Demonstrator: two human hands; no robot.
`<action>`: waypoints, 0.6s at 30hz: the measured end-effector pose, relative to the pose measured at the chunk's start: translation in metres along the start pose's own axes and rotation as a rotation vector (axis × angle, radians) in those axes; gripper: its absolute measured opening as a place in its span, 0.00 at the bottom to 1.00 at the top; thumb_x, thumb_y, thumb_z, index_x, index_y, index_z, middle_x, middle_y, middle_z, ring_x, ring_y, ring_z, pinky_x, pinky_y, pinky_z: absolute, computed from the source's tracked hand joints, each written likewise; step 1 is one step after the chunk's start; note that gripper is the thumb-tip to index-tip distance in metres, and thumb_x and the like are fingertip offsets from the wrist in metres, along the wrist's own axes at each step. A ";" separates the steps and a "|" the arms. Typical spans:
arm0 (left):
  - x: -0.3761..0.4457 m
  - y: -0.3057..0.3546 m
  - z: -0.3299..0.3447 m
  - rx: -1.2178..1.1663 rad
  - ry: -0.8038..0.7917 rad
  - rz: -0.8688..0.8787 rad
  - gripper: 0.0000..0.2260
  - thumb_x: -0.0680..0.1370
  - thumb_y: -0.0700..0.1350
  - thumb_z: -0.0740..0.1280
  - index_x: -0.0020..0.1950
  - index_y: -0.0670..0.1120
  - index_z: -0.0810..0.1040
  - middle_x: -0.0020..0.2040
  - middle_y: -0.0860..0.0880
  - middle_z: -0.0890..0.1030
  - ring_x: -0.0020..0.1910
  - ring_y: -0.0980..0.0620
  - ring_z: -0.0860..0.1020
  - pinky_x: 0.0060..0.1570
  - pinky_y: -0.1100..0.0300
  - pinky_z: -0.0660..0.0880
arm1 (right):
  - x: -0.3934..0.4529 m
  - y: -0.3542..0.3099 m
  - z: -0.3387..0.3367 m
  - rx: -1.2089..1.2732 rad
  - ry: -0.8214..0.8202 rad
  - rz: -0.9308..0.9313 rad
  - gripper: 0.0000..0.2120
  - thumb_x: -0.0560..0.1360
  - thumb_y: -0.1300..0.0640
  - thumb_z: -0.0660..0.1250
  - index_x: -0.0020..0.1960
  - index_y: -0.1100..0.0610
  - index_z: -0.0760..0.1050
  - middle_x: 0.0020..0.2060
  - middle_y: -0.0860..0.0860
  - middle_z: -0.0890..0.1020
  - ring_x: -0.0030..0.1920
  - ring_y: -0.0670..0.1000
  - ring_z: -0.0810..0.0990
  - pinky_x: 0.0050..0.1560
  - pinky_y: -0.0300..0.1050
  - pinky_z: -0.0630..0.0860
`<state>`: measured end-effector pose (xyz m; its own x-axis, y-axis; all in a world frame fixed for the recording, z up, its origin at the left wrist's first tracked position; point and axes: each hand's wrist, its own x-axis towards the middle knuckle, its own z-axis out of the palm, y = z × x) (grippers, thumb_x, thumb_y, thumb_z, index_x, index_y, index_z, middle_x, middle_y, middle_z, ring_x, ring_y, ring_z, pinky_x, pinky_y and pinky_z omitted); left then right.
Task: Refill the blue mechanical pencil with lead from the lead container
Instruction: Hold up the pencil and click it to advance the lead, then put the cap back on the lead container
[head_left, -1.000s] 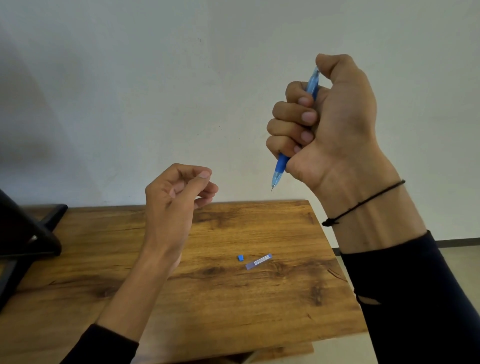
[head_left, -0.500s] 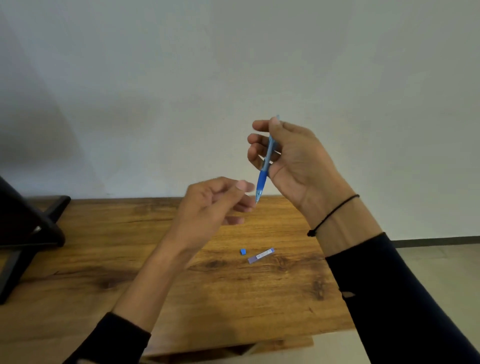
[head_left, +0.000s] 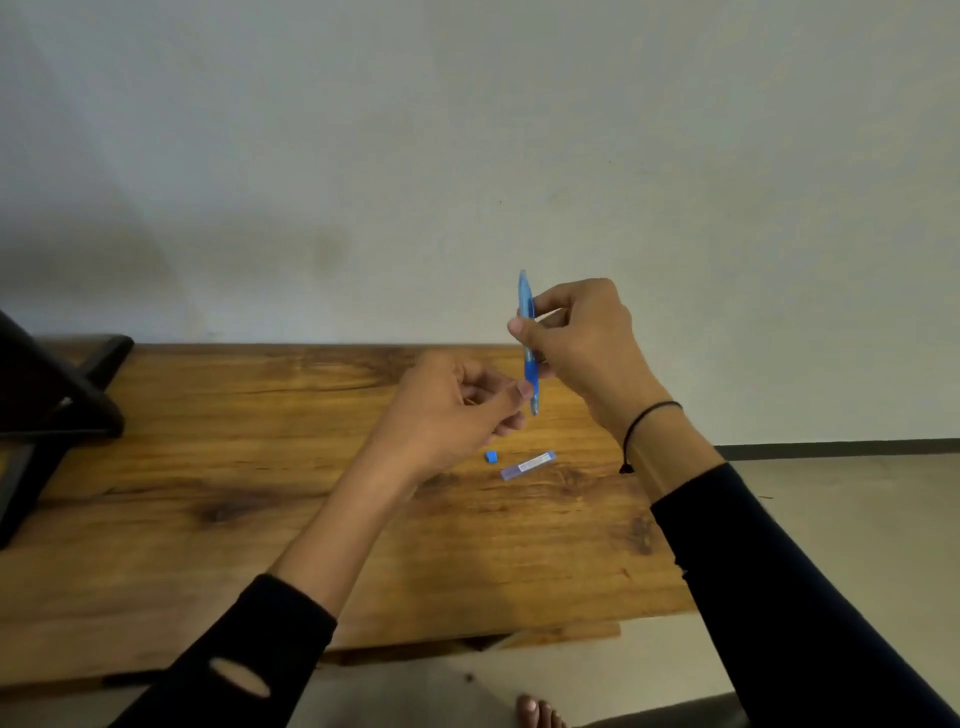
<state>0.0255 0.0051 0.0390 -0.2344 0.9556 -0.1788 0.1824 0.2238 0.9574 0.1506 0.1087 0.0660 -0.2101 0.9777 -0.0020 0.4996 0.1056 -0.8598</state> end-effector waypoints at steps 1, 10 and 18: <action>0.002 -0.003 0.000 0.056 0.001 0.001 0.08 0.80 0.51 0.75 0.50 0.48 0.88 0.41 0.49 0.90 0.40 0.56 0.89 0.41 0.64 0.82 | 0.001 0.010 0.001 -0.093 -0.004 0.005 0.13 0.75 0.54 0.79 0.54 0.61 0.82 0.42 0.58 0.87 0.41 0.57 0.88 0.43 0.53 0.86; 0.012 -0.017 -0.010 0.047 0.102 -0.021 0.07 0.82 0.49 0.73 0.51 0.47 0.87 0.41 0.47 0.90 0.38 0.58 0.87 0.41 0.67 0.80 | 0.016 0.098 0.013 -0.592 -0.082 0.197 0.10 0.77 0.57 0.76 0.56 0.56 0.78 0.50 0.55 0.83 0.47 0.56 0.82 0.40 0.48 0.77; 0.012 -0.016 -0.010 0.056 0.074 -0.007 0.07 0.82 0.49 0.72 0.52 0.48 0.87 0.42 0.49 0.90 0.41 0.56 0.88 0.47 0.63 0.81 | 0.018 0.109 0.020 -0.648 -0.098 0.158 0.16 0.76 0.56 0.77 0.60 0.54 0.75 0.54 0.55 0.81 0.51 0.57 0.79 0.46 0.52 0.76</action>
<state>0.0100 0.0110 0.0241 -0.3057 0.9376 -0.1656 0.2330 0.2423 0.9418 0.1850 0.1341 -0.0382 -0.1533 0.9725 -0.1756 0.9274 0.0802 -0.3654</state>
